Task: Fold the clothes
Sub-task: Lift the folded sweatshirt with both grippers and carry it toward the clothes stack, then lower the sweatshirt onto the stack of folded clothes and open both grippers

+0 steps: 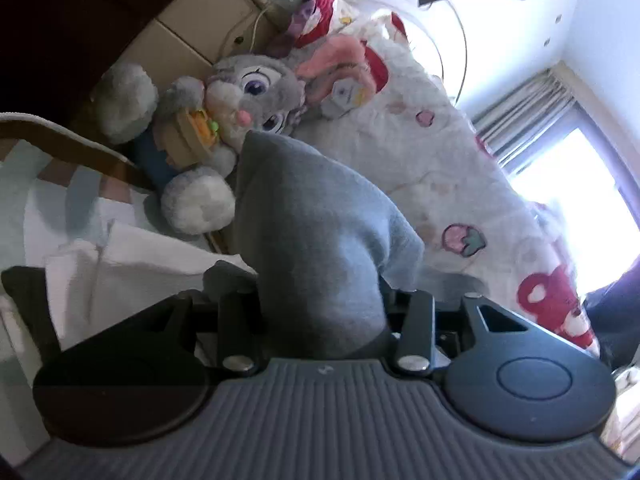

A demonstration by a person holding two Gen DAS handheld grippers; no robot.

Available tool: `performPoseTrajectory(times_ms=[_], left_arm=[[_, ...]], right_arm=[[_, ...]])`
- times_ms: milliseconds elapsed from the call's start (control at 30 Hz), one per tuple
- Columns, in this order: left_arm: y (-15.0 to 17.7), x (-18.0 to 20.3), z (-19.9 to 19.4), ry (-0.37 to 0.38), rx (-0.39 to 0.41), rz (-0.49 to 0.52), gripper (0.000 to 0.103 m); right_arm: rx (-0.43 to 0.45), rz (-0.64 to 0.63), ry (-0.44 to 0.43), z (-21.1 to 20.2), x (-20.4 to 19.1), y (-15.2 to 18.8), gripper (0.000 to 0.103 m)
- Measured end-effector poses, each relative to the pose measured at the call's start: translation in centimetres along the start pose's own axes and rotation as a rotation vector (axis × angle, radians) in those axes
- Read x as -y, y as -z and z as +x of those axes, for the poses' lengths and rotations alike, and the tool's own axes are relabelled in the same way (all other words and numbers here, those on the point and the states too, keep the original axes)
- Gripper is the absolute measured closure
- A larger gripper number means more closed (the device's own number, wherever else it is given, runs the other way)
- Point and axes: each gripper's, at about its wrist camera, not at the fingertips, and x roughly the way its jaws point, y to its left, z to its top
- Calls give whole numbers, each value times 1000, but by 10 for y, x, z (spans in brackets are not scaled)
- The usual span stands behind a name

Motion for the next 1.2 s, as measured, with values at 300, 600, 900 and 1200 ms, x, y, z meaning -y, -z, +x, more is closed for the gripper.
performPoseTrajectory(times_ms=[300, 600, 900, 1200], left_arm=[[8, 22, 5, -180, -60, 75, 41], [-1, 56, -64, -25, 271, 302, 48], [29, 56, 12, -419, -35, 490, 56], [22, 52, -4, -325, -97, 450, 52]], right_arm=[[-190, 531, -73, 16, 87, 20, 29], [-68, 580, -102, -1, 109, 33, 30], [-13, 292, -199, 12, 82, 25, 56], [-41, 540, 58, -11, 82, -10, 39]])
